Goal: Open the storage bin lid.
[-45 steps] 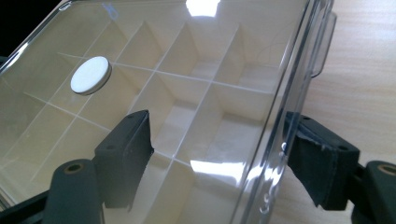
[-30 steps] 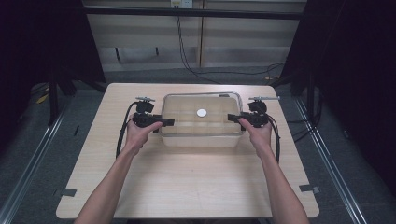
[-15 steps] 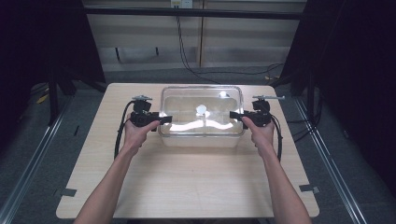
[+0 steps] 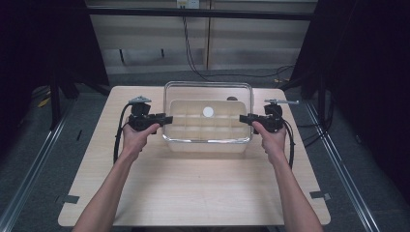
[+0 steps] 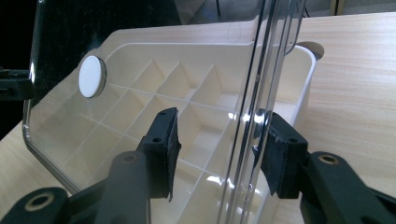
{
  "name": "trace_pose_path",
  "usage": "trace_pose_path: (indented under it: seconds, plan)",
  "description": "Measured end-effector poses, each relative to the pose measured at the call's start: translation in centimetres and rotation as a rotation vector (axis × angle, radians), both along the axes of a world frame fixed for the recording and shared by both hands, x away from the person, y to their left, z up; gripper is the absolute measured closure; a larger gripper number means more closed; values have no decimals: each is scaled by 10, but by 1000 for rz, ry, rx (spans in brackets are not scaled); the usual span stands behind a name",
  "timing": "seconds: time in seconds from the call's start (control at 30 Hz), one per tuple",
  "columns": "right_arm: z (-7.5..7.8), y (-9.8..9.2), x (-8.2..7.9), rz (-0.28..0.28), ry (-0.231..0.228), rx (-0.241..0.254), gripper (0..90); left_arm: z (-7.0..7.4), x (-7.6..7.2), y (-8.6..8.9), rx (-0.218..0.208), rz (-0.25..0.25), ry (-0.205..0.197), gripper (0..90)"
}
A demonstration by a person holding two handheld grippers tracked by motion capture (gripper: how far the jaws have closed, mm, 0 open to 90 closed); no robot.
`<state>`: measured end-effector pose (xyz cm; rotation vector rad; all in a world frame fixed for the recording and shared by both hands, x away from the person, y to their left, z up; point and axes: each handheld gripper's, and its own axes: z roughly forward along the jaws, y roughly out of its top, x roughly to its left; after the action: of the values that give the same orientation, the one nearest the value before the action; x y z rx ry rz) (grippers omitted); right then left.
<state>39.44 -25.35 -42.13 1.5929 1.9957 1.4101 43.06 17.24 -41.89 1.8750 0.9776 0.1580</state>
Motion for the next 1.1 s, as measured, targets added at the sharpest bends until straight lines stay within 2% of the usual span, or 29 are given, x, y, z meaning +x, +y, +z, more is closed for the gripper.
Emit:
trace_pose_path:
  seconds: [0.07, 0.17, 0.4, 0.53, 0.67, 0.73, 0.8, 0.87, 0.97, 1.1]
  plan:
    - [1, -1, -2, -3, -5, 20, 540, 2, -2, 1, 0, 6, -5, 610]
    - [3, -1, -5, 13, -20, 26, 563, 7, -6, 3, 16, 10, -17, 617]
    - [8, 2, -9, 8, -29, 40, 579, 10, -11, 10, 4, -1, -33, 655]
    - [9, 3, -12, -5, -36, 46, 580, 9, -14, 13, -18, -7, -38, 667]
    - [11, 4, -14, -5, -37, 44, 586, 10, -18, 14, -13, -3, -48, 676]
    - [12, 5, -15, -5, -42, 44, 587, 10, -22, 14, -24, -2, -48, 684]
    - [13, 5, -17, -6, -47, 30, 584, 9, -26, 13, 3, -2, -64, 685]
    - [13, 7, -19, -19, -65, 29, 578, 8, -27, 14, -8, 3, -60, 684]
    - [14, 7, -19, -19, -63, 32, 581, 9, -28, 16, -31, 10, -53, 698]
    - [14, 8, -22, -11, -64, 35, 582, 12, -32, 18, -35, 7, -63, 710]
